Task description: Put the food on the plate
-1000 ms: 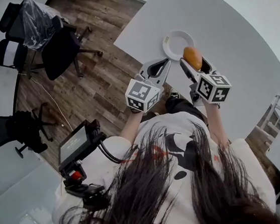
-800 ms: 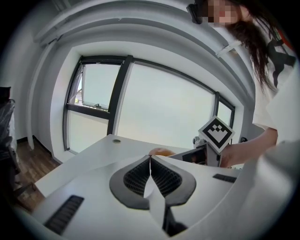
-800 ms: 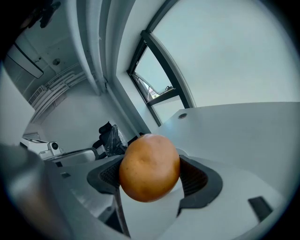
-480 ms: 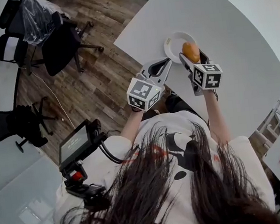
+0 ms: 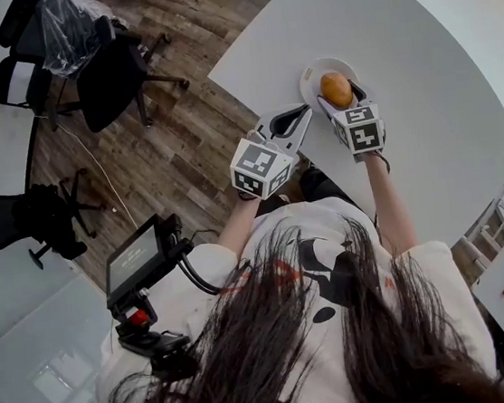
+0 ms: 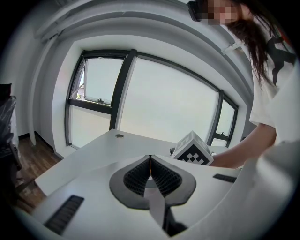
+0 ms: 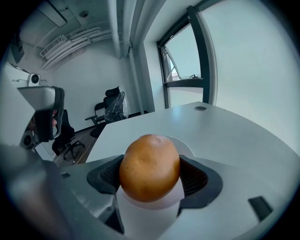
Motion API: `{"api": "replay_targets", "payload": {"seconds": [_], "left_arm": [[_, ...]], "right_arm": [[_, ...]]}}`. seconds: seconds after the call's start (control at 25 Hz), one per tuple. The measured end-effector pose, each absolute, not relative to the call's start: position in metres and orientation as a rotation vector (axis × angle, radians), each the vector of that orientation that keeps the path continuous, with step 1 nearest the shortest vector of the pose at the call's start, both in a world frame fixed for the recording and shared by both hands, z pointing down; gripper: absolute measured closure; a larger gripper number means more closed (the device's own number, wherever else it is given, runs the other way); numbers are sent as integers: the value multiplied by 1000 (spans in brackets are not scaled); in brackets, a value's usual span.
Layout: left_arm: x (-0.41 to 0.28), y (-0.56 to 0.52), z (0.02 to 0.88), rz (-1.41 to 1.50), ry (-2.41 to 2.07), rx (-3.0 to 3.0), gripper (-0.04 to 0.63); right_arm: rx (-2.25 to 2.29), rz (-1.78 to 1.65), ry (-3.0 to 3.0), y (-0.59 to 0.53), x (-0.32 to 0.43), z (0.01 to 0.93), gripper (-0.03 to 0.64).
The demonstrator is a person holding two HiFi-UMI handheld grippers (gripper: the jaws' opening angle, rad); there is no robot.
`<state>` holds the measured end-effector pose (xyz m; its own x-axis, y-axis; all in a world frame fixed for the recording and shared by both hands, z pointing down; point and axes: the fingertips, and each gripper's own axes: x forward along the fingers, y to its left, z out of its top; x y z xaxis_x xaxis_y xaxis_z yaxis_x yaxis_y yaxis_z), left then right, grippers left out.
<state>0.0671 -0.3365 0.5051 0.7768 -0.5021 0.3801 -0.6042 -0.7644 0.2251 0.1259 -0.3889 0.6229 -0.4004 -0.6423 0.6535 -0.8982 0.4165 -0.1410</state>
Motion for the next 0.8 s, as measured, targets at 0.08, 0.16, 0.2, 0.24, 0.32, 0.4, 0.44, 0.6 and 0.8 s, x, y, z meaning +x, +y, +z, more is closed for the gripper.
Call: {"api": "replay_targets", "payload": {"seconds": [0.08,0.16,0.2,0.24,0.32,0.4,0.44,0.6,0.8], "left_arm": [[64,-338,506,429,-854,2632,589],[58,-339,507,429,-865,2627,589],[55,-340,507,427,-871,2624,589],[53,-340,507,425,-877,2620,589],[50,-339,507,422,-885,2617,589],[50,-337,508,424,-886,2619,589],[50,-336,508,425,-886,2622,589],[40,-333,503,421,-901,2627,589],[32,-329,499,414,-919,2629,589]], "right_arm": [[1293,642,-2144,-389,127,629,255],[1288,634,-2133,-389,126,634,255],[1290,639,-2133,-389,126,635,255],[1293,651,-2133,-388,125,636,255],[1295,689,-2131,-387,125,638,253],[1293,709,-2126,-387,126,642,253],[1295,709,-2123,-387,127,643,253],[1331,735,-2120,-386,124,637,253],[1415,772,-2149,-386,126,618,253]]}}
